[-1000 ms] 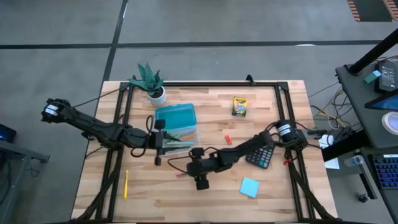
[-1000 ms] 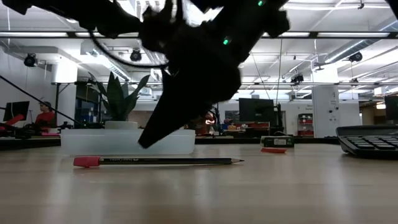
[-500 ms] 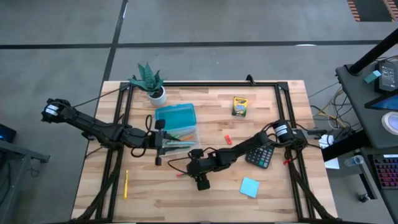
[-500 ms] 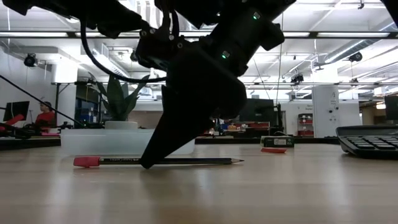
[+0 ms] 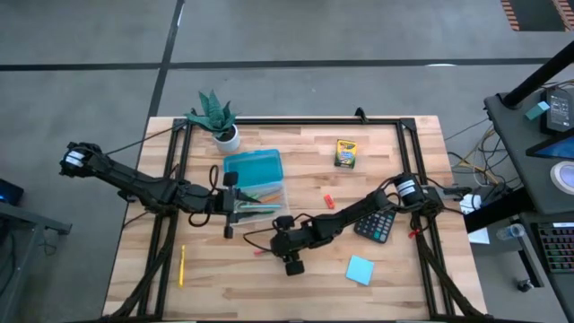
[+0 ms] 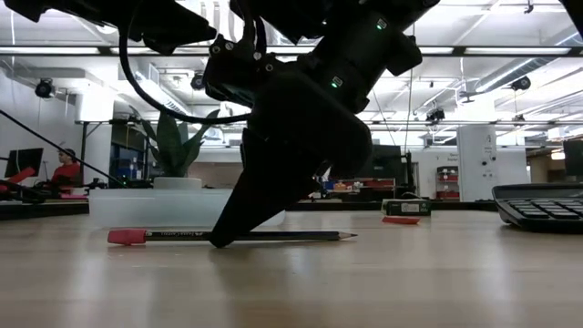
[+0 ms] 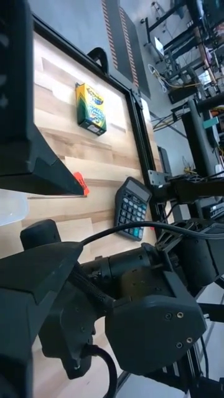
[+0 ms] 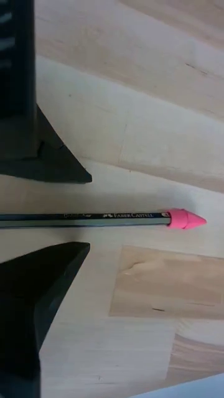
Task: Pack school essentials
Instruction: Put the black pencil into the blue supply box
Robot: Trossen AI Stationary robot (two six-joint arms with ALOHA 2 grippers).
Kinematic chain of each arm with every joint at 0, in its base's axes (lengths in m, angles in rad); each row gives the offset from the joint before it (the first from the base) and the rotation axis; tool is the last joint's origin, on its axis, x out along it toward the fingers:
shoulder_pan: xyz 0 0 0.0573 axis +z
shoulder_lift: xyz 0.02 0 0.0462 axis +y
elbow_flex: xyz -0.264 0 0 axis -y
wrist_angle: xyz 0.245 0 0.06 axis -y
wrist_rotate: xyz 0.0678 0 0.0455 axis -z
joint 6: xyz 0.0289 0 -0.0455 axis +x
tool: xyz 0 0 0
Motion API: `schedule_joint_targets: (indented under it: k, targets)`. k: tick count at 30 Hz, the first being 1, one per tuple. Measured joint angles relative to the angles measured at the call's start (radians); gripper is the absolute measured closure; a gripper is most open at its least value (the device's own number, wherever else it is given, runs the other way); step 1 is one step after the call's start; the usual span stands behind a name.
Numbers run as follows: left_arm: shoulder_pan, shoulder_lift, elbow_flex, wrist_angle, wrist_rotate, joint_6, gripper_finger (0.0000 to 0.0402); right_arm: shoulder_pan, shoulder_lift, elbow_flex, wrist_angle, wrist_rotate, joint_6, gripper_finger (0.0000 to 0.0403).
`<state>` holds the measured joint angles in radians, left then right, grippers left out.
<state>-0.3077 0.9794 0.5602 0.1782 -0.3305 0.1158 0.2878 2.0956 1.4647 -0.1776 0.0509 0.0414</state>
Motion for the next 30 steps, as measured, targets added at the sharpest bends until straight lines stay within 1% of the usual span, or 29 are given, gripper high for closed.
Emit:
schedule_joint_targets:
  k: [4,9,10,20,26,30]
  targets:
    - [0.0,0.0,0.0,0.002,0.0,0.003,0.0288,0.0,0.0,-0.001,-0.003,-0.006,0.0,0.03]
    - [0.0,0.0,0.0,0.001,-0.019,0.004,0.0288,0.0,-0.001,-0.002,-0.004,-0.005,-0.014,0.0375]
    - [0.0,0.0,0.0,0.002,-0.019,0.005,0.0288,0.0,-0.001,-0.002,-0.004,-0.003,-0.019,0.0384]
    - [0.0,-0.006,-0.002,-0.007,-0.023,0.03,0.0288,-0.001,-0.019,-0.004,-0.017,0.0,-0.035,0.0389]
    - [0.0,-0.03,-0.006,-0.062,-0.026,0.024,0.0288,-0.006,-0.102,-0.006,-0.074,0.001,-0.058,0.0389]
    - [0.0,-0.048,-0.011,-0.066,-0.027,0.023,0.0288,-0.018,-0.155,-0.005,-0.123,0.002,-0.062,0.039]
